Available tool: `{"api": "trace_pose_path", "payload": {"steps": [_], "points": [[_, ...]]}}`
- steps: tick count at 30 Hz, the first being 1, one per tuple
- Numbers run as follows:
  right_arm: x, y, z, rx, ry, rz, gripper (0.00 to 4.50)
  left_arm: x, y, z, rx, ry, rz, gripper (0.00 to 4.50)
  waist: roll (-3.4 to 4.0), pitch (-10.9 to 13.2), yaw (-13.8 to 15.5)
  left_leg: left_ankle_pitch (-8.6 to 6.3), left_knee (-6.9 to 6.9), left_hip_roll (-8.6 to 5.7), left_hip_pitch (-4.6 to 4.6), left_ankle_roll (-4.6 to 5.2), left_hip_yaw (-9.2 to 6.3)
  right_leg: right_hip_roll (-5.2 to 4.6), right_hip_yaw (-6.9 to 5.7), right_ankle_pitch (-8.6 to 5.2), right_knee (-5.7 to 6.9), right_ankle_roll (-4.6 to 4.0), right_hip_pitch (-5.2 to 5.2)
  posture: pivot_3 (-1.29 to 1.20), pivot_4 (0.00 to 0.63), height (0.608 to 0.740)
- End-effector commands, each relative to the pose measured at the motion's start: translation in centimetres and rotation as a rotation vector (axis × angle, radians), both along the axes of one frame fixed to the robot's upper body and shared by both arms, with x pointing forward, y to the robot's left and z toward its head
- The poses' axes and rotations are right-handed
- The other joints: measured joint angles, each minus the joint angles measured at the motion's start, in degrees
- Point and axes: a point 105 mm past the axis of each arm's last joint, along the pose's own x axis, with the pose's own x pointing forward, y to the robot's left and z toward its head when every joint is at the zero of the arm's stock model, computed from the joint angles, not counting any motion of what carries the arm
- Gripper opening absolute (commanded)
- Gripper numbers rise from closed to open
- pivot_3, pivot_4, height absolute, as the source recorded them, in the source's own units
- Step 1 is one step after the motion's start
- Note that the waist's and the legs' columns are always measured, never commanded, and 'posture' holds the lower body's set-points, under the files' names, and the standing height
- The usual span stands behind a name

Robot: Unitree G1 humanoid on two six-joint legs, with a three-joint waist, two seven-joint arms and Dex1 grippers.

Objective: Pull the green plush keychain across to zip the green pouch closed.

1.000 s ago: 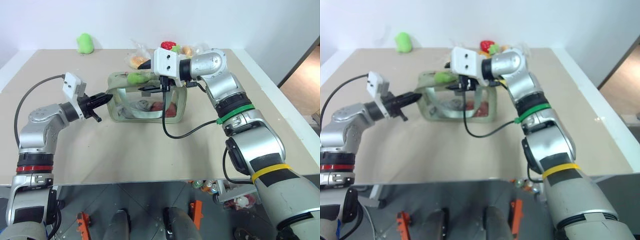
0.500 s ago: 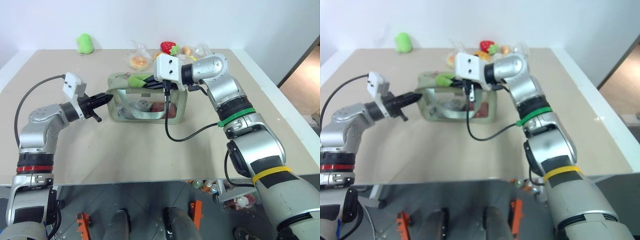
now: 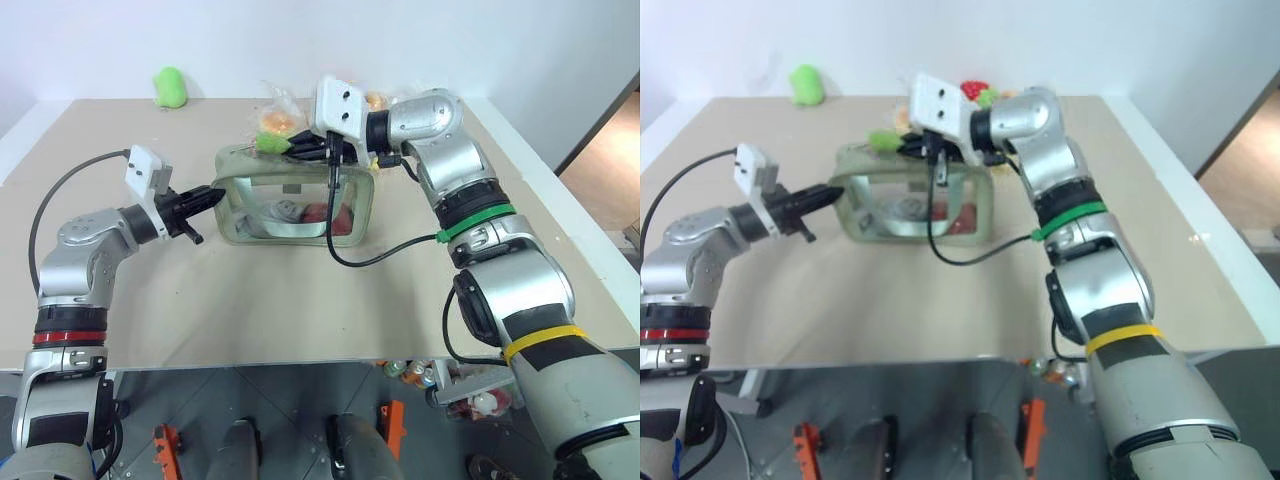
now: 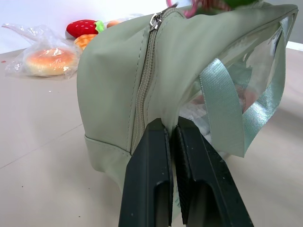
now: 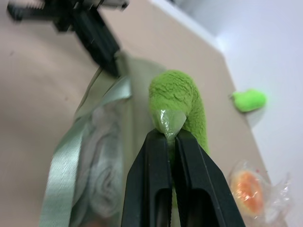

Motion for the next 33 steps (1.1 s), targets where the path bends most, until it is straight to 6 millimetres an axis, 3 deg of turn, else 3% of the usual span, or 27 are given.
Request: {"api": "trace_pose_path", "payload": {"steps": [1,7,11,16,21,25,28,33], "points": [[-0.5,0.1,3.4,0.084,-0.065,0.011,0.07,0.2,0.2,0.2,0.004,-0.006,0.004,0.0,0.0,0.0,0.0,0.0,0.0,0.0,0.0,0.0,0.0,0.0,0.0,0.0,0.0,0.0,0.0,0.0,0.15,0.74],[-0.2,-0.6,3.3,0.063,-0.088,-0.013,0.07,0.2,0.1,0.0,0.009,-0.002,0.0,0.0,0.0,0.0,0.0,0.0,0.0,0.0,0.0,0.0,0.0,0.0,0.0,0.0,0.0,0.0,0.0,0.0,0.15,0.74],[0.1,-2.5,3.0,-0.045,-0.194,-0.048,0.07,0.3,0.0,-0.1,0.008,0.001,-0.003,0.0,0.0,0.0,0.0,0.0,0.0,0.0,-0.01,0.0,0.0,0.0,0.0,0.0,0.0,0.0,0.0,0.0,0.15,0.74],[0.4,-4.8,4.7,-0.155,-0.383,-0.102,0.07,0.4,-0.1,-0.2,0.009,0.005,-0.011,0.0,0.0,0.0,0.1,0.0,0.0,-0.01,-0.01,-0.01,0.01,-0.01,-0.01,-0.03,0.0,-0.02,-0.01,0.0,0.15,0.74],[0.2,-5.8,6.9,-0.156,-0.465,-0.131,0.07,0.5,-0.3,-0.2,0.005,0.007,-0.017,0.0,0.0,0.0,0.1,0.0,-0.05,0.0,0.01,0.0,0.01,-0.01,-0.01,-0.03,0.0,-0.04,-0.04,0.0,0.15,0.74],[0.0,-6.8,7.5,-0.191,-0.51,-0.146,0.07,0.6,-0.4,-0.3,0.001,0.008,-0.019,0.0,0.0,0.0,0.1,0.0,-0.05,-0.01,0.0,-0.01,0.01,-0.02,-0.01,-0.05,-0.01,-0.03,-0.02,0.0,0.15,0.74],[-0.2,-8.2,7.2,-0.248,-0.522,-0.146,0.07,0.6,-0.5,-0.3,-0.001,0.008,-0.021,0.0,0.0,0.0,0.2,0.0,-0.05,-0.05,-0.03,-0.01,0.01,-0.08,-0.01,-0.07,-0.01,-0.02,-0.02,0.0,0.15,0.74],[-0.3,-12.4,4.6,-0.439,-0.484,-0.183,0.07,0.5,-0.4,-0.4,-0.003,0.012,-0.022,0.0,0.0,0.0,0.3,-0.01,-0.05,-0.09,-0.02,-0.02,0.02,-0.13,-0.01,-0.14,-0.01,0.04,0.0,0.0,0.15,0.74]]}}
